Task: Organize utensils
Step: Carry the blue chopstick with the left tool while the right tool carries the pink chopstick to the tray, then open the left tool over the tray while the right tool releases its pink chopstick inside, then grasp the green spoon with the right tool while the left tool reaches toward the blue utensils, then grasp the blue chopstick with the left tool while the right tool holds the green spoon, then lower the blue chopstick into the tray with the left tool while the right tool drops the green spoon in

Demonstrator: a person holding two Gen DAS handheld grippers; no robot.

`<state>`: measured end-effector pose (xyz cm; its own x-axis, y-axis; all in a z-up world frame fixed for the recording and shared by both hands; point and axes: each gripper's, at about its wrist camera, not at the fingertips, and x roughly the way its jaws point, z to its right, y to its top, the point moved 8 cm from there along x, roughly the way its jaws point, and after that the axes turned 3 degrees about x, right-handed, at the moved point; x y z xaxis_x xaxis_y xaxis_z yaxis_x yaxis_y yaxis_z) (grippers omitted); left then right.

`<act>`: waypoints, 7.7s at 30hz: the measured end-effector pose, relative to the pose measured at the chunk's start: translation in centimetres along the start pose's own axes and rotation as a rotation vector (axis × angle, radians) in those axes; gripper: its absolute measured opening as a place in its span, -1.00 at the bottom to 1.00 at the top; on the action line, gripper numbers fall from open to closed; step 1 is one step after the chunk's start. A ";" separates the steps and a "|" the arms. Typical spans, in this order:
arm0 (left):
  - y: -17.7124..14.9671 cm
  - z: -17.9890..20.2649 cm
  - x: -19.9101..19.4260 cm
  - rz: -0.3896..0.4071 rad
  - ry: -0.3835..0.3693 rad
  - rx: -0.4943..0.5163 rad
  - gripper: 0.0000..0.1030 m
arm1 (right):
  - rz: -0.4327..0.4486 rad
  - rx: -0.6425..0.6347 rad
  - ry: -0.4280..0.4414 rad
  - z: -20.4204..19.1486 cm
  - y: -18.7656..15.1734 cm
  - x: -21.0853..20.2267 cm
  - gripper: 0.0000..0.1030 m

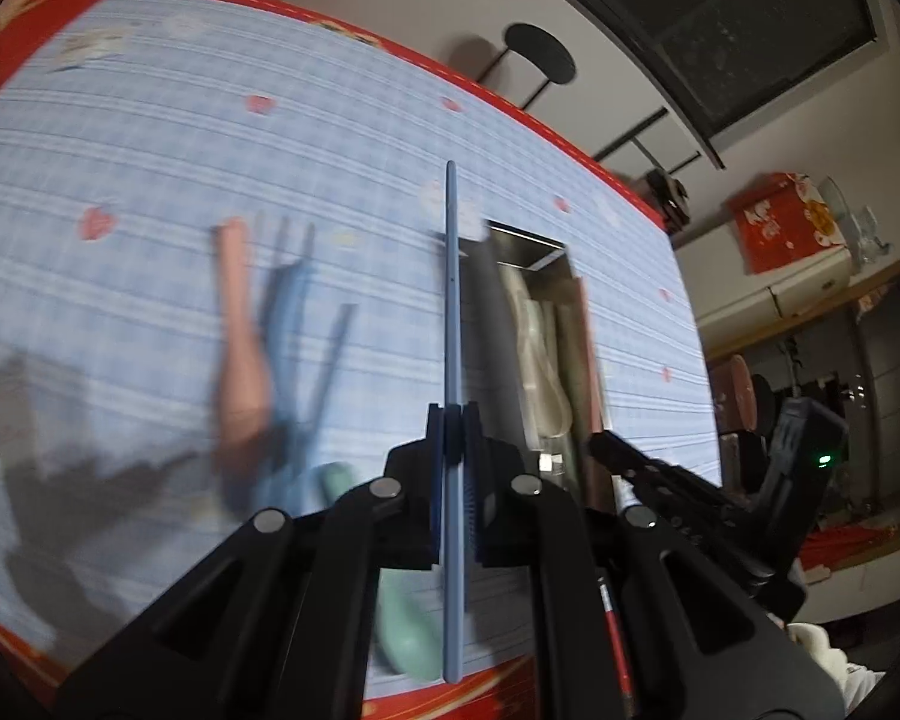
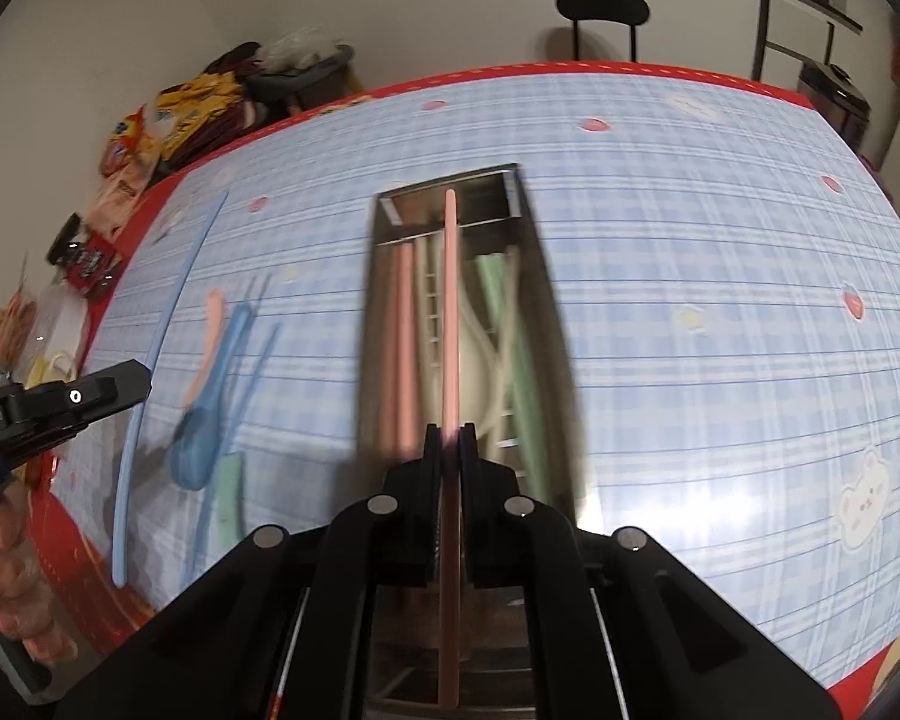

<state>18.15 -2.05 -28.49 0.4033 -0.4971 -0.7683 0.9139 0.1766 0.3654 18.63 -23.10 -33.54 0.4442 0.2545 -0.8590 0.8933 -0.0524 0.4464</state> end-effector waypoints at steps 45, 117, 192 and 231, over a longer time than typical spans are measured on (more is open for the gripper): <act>4.5 -1.3 -2.0 0.085 0.195 0.214 0.89 | 0.077 -0.027 -0.130 1.3 0.3 -3.0 0.89; -7.4 -9.6 -2.2 -0.074 0.179 0.289 -0.38 | -0.339 -0.122 0.278 -13.1 -10.4 4.1 -0.73; -2.4 2.0 4.3 -0.099 -0.183 -0.178 -0.80 | -0.175 -0.320 0.134 -0.8 -0.3 -1.7 -0.87; 0.2 0.7 4.8 0.029 0.041 -0.154 -0.54 | -0.205 -0.421 0.151 -2.1 5.0 4.3 -0.87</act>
<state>20.22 -5.02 -31.76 0.4281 -0.4551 -0.7808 0.8970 0.3197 0.3054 24.85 -20.22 -34.45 0.2194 0.3578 -0.9076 0.8419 0.4006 0.3614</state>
